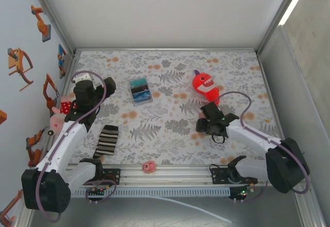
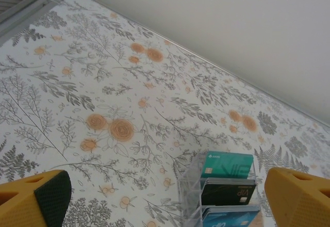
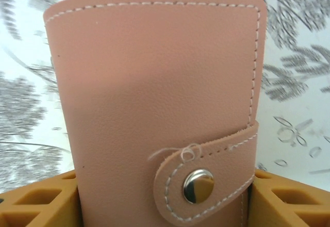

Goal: Take the credit cards out of the card holder

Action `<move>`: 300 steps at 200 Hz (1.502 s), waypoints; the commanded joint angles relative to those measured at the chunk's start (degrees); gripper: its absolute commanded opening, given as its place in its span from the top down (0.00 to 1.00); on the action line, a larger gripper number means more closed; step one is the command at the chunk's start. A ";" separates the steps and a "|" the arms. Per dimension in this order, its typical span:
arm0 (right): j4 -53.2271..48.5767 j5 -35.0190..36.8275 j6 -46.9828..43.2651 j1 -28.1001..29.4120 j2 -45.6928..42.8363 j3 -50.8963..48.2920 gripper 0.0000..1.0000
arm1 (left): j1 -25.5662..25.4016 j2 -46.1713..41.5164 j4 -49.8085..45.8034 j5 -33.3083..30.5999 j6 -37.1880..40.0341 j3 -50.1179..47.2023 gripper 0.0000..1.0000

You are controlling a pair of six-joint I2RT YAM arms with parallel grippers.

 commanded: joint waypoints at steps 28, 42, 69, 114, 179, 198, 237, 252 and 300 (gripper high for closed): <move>17.58 -4.23 -7.64 1.85 -4.99 -2.57 0.36 | -3.37 -1.10 -2.58 6.92 -6.56 1.08 0.03; 21.86 -5.13 -9.20 2.50 -4.68 -2.19 0.36 | -5.68 -0.87 -2.55 7.78 -7.27 1.19 0.03; 29.87 -6.14 -12.62 4.78 -2.90 -1.19 0.36 | -10.78 0.79 -0.93 10.95 -8.76 1.91 0.03; 38.98 -7.50 -16.60 7.73 2.28 2.82 0.36 | -17.58 5.03 6.38 18.70 -9.02 3.10 0.03; 45.18 -10.62 -17.67 10.27 13.58 10.46 0.36 | -23.81 10.91 7.28 25.33 -5.60 7.17 0.03; 46.30 -11.23 -17.84 11.29 16.15 12.60 0.36 | -24.29 11.67 8.06 24.97 -6.72 6.76 0.03; 48.11 -12.44 -17.98 13.07 18.93 15.38 0.36 | -24.32 12.21 7.94 22.74 -8.42 6.23 0.02; 48.29 -12.45 -18.14 13.69 19.07 15.86 0.36 | -24.27 12.67 8.09 22.39 -8.99 6.23 0.02; 48.24 -12.23 -18.80 14.07 17.17 15.79 0.36 | -24.23 15.48 9.70 23.14 -10.17 6.18 0.13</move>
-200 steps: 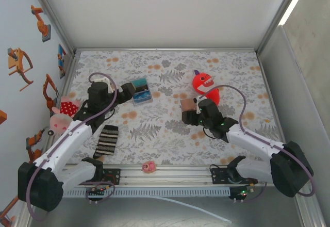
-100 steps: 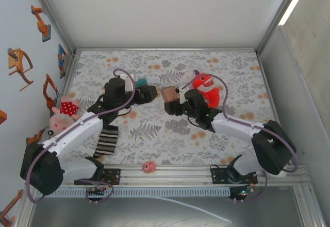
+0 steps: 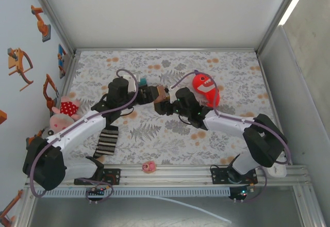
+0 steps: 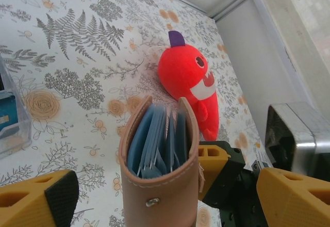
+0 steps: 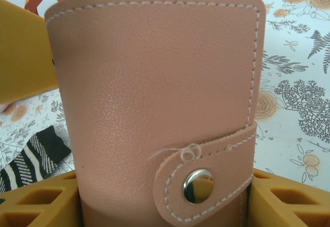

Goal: Take the credit cards out of the card holder

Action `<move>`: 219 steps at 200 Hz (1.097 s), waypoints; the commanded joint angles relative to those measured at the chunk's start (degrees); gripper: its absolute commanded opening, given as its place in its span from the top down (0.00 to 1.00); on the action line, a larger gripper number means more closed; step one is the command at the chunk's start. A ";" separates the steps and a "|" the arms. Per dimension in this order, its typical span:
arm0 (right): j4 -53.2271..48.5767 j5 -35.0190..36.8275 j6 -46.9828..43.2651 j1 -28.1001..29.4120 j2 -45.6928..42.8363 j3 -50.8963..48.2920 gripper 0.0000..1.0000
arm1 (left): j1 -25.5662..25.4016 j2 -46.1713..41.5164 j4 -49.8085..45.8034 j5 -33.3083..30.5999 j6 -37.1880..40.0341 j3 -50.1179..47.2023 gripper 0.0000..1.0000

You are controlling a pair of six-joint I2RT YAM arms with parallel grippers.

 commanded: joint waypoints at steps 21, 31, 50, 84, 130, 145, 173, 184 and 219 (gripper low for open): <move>2.78 -0.04 -1.21 0.34 -3.06 2.11 0.37 | 0.03 3.64 4.24 2.53 -1.76 1.01 0.18; 2.68 0.14 -1.13 0.56 -3.51 1.97 0.37 | 0.07 4.56 5.17 3.59 -1.89 1.32 0.20; 2.22 0.32 -1.25 0.83 -4.46 1.84 0.37 | 0.03 6.28 6.66 5.06 -1.97 1.85 0.30; 0.67 0.91 -1.17 0.92 -5.85 1.50 0.37 | 0.16 7.61 8.86 6.73 -1.76 2.19 0.54; -9.96 1.16 -1.15 0.83 -9.25 4.60 0.15 | 3.18 5.29 6.92 12.55 2.62 2.67 0.80; -15.65 0.37 -2.70 0.82 -11.55 6.08 0.11 | 5.57 3.98 5.03 18.80 6.11 3.04 0.81; -25.21 -3.02 -4.96 0.74 -16.36 8.49 0.10 | 9.41 0.90 -3.12 27.66 13.92 3.53 0.85; -26.47 -5.77 -6.05 0.67 -18.66 8.23 0.10 | 9.49 -0.46 -5.70 29.75 16.98 3.48 0.86; -25.68 -11.98 -7.65 -0.65 -25.86 4.94 0.08 | 9.51 -4.90 -7.01 36.50 20.63 2.60 0.91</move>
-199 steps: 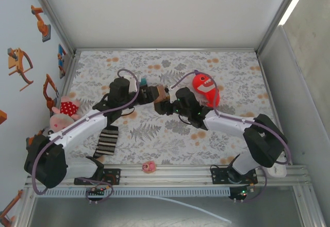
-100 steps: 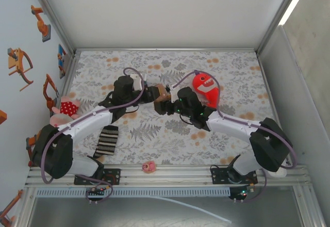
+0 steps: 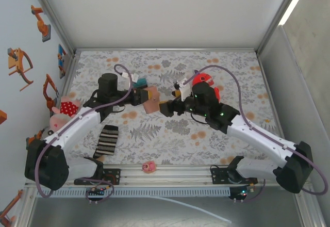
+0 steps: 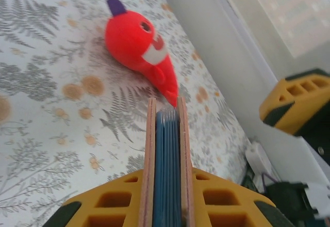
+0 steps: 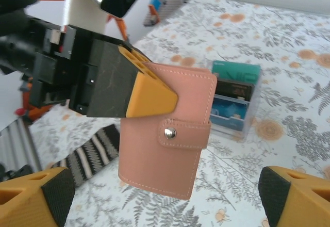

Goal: Take the credit cards out of the card holder

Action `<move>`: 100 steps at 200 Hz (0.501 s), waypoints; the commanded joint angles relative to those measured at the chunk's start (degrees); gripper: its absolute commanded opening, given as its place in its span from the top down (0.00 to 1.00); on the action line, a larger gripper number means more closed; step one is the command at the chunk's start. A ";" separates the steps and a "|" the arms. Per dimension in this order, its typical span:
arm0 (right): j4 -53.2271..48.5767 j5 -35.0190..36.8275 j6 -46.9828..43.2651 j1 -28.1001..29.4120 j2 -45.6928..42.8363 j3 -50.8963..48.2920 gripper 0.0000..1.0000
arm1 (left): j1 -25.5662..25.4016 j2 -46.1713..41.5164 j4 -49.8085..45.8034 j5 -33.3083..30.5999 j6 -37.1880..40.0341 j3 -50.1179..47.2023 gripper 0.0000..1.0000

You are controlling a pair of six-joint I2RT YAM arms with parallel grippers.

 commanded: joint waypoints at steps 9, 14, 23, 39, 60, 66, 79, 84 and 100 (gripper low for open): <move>-1.50 -7.53 -2.14 -1.76 -5.08 -2.43 0.09 | -0.13 -5.13 -1.49 10.92 6.58 0.86 0.91; -0.98 -8.50 -1.84 -2.14 -5.58 -2.86 0.09 | -0.20 -5.80 -1.07 11.89 6.82 0.69 0.91; 0.60 -10.53 -1.31 -2.72 -6.28 -3.66 0.11 | -0.31 -7.02 -0.62 13.32 7.12 0.40 0.91; 3.89 -14.59 0.19 -3.53 -6.49 -4.96 0.14 | -0.79 -8.74 0.78 14.25 7.32 -0.15 0.91; 7.32 -19.12 1.68 -3.94 -4.76 -5.21 0.19 | -1.95 -9.47 1.10 15.20 8.10 -0.24 0.91; 7.74 -19.85 1.92 -3.94 -4.09 -5.05 0.20 | -2.22 -9.48 1.34 15.31 8.10 -0.32 0.91; 9.28 -21.95 2.79 -3.94 -2.22 -4.93 0.23 | -2.81 -9.34 2.31 15.31 7.63 -0.25 0.91; 10.00 -22.99 3.10 -3.94 -1.47 -4.91 0.24 | -3.04 -9.16 2.62 15.36 7.46 -0.18 0.91; 11.75 -25.82 4.10 -3.94 0.78 -4.63 0.29 | -3.18 -8.37 4.60 15.31 5.45 -0.07 0.91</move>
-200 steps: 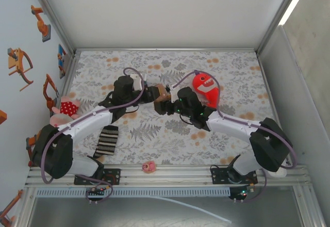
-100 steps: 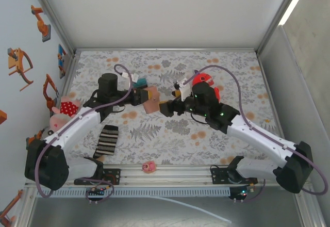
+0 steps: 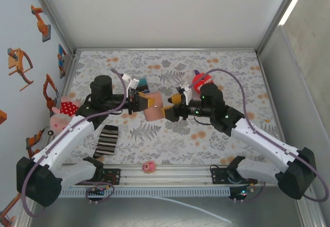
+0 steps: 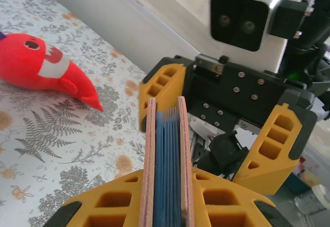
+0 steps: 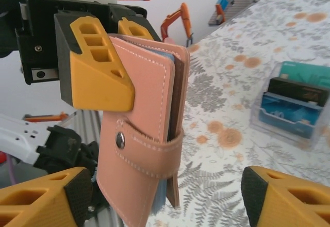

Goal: Take the credit cards out of the card holder

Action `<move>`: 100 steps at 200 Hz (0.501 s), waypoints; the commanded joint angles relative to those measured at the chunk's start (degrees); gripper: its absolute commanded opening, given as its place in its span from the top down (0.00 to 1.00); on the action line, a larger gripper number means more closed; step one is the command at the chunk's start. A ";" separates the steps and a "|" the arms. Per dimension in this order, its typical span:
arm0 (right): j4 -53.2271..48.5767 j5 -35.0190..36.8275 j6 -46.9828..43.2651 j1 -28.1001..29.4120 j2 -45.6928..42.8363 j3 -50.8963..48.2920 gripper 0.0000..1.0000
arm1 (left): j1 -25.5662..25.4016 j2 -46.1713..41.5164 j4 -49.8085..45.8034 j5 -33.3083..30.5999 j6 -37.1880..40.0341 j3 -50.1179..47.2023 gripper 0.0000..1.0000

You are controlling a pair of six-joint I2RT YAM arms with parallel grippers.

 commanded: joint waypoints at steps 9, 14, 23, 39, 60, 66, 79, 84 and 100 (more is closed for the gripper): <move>6.07 -7.77 2.55 -0.16 3.48 0.18 0.33 | -0.47 1.01 5.94 2.51 -1.92 -0.04 0.91; 6.34 -7.87 2.78 -0.16 4.05 0.30 0.35 | -0.51 1.36 6.79 2.50 -2.69 -0.04 0.91; 6.18 -8.01 2.89 -0.15 4.90 0.74 0.41 | -0.50 2.05 7.87 2.50 -3.82 0.12 0.91; 6.28 -8.71 3.05 -0.18 6.05 1.14 0.45 | -0.41 3.04 8.31 2.27 -5.05 0.72 0.91; 7.60 -9.72 3.34 -0.16 6.38 0.93 0.53 | -0.42 3.84 9.09 2.08 -6.33 1.10 0.90; 7.69 -9.66 3.28 -0.16 6.31 0.89 0.57 | -0.44 4.02 9.17 1.96 -6.53 1.18 0.89; 7.79 -9.07 3.11 -0.16 6.25 0.89 0.68 | -0.43 3.99 9.17 1.46 -6.78 1.19 0.85; 7.79 -8.97 3.15 -0.14 6.22 0.86 0.75 | -0.44 4.03 9.12 1.25 -6.91 1.19 0.80; 7.42 -7.70 3.02 -0.21 6.17 0.90 0.91 | -0.23 3.78 8.97 0.83 -7.44 1.12 0.64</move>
